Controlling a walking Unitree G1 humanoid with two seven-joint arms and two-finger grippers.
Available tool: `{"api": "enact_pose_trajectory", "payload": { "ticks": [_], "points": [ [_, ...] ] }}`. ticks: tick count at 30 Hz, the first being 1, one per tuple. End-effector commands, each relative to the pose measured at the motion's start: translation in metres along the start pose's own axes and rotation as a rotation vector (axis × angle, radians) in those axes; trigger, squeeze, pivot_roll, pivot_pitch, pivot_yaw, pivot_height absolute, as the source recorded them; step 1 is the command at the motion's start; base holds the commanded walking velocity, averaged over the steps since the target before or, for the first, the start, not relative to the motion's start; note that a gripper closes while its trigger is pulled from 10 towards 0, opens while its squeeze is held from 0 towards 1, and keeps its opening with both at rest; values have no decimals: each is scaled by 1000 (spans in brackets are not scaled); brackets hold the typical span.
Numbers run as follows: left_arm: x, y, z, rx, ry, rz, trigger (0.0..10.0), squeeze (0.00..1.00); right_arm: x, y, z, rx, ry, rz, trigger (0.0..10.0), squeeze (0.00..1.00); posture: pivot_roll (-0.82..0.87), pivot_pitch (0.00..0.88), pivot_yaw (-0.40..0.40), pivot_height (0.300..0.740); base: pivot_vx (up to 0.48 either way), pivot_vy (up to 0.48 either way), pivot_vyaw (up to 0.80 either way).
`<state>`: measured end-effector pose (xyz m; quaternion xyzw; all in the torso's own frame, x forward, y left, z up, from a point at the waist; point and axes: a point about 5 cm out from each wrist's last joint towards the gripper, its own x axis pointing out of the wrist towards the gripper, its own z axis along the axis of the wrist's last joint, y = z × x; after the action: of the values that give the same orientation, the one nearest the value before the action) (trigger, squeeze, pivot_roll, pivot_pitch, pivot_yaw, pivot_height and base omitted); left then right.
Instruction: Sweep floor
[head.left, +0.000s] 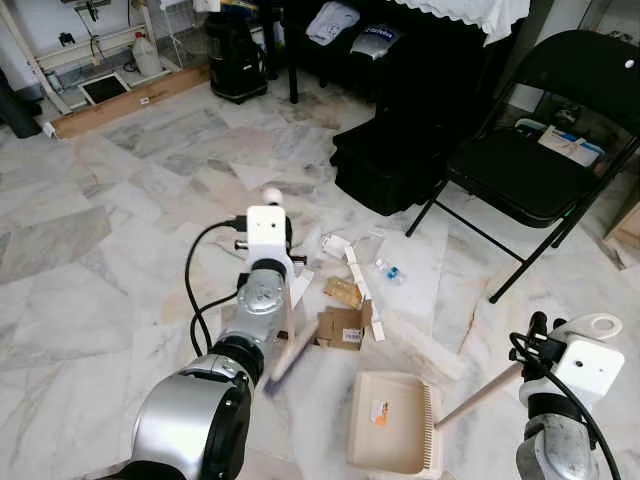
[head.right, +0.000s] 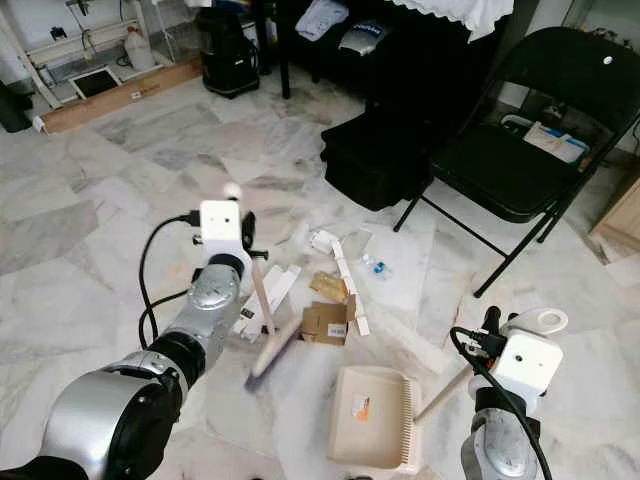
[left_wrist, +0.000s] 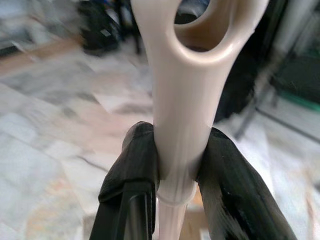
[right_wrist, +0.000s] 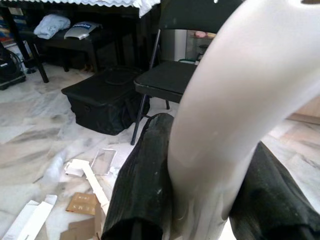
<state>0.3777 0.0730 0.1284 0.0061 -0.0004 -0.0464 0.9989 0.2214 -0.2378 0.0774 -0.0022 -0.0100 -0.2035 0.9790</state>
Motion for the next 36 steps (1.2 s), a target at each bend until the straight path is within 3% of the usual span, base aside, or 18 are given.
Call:
{"api": "enact_pose_trajectory", "payload": {
  "ticks": [1, 7, 12, 19, 25, 26, 30, 36],
  "points": [
    [2, -10, 3, 25, 13, -65, 10000, 0, -1, -5, 9, -5, -35, -11, 10000, 0, -313, 152, 21, 740, 0, 0, 0],
    [0, -15, -1, 40, 47, -132, 10000, 0, -4, -3, 7, -6, -24, -8, 10000, 0, -301, 155, 17, 740, 0, 0, 0],
    [0, -7, -1, 53, 20, -166, 10000, 0, -2, 0, 7, 0, -22, -1, 10000, 0, -285, 152, 18, 740, 0, 0, 0],
    [-1, 36, 26, -20, -197, -140, 10000, 0, 1, 5, 6, 11, -19, 9, 10000, 0, -254, 147, 16, 740, 0, 0, 0],
    [-3, 52, 55, -50, -320, -154, 10000, 0, 3, 8, 5, 18, -19, 19, 10000, 0, -235, 137, 13, 740, 0, 0, 0],
    [-3, 56, 70, -62, -374, -138, 10000, 0, 4, 10, 5, 21, -19, 26, 10000, 0, -230, 135, 11, 740, 0, 0, 0],
    [0, 56, 92, -75, -463, -88, 10000, 0, 6, 12, 5, 24, -21, 34, 10000, 0, -229, 130, 10, 740, 0, 0, 0],
    [5, 43, 84, -37, -440, -28, 10000, 0, 6, 10, 7, 19, -24, 31, 10000, 0, -250, 135, 6, 740, 0, 0, 0]
  ]
}}
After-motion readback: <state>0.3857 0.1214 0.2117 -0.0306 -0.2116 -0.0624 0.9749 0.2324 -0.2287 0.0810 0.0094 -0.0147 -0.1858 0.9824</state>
